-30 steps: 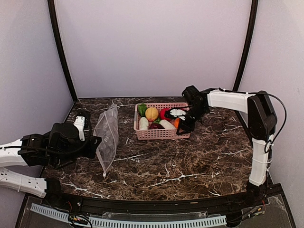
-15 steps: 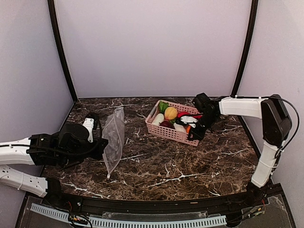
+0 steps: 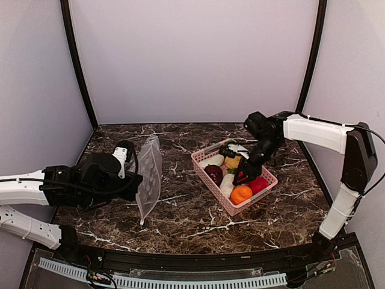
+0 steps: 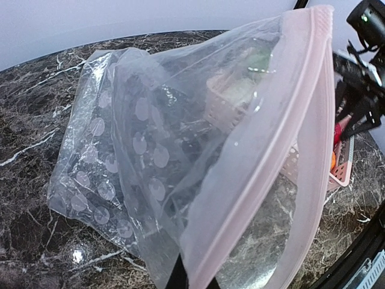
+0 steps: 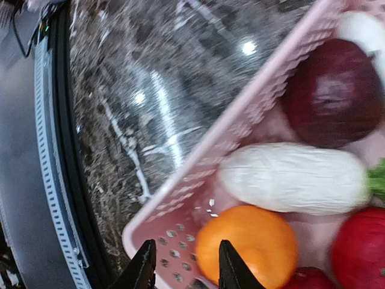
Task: Place the food in the zip-top bag and seal the zipper
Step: Adjust the bin at the center of the board.
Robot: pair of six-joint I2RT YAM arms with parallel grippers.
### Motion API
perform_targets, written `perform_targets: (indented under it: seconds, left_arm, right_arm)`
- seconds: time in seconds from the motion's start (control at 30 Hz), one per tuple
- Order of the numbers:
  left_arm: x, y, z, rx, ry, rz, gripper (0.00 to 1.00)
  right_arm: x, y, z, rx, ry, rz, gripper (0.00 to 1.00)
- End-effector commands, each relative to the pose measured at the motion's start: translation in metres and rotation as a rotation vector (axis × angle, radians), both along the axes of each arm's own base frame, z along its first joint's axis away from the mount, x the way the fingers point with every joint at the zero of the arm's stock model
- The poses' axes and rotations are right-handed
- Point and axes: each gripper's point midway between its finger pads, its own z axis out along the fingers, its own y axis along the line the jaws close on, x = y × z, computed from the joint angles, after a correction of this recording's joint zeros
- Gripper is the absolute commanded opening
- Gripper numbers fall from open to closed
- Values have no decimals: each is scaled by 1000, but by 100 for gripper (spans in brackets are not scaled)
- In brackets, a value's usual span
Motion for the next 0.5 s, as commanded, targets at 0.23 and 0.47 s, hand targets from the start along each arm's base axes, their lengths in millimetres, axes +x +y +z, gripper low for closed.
perform_targets:
  seconds: [0.23, 0.47]
  left_arm:
    - [2, -15, 4, 35, 25, -46, 1]
    - [-1, -19, -2, 28, 53, -60, 1]
  right_arm:
    - [179, -87, 28, -138, -357, -581, 45]
    - [190, -91, -1, -147, -273, -594, 32]
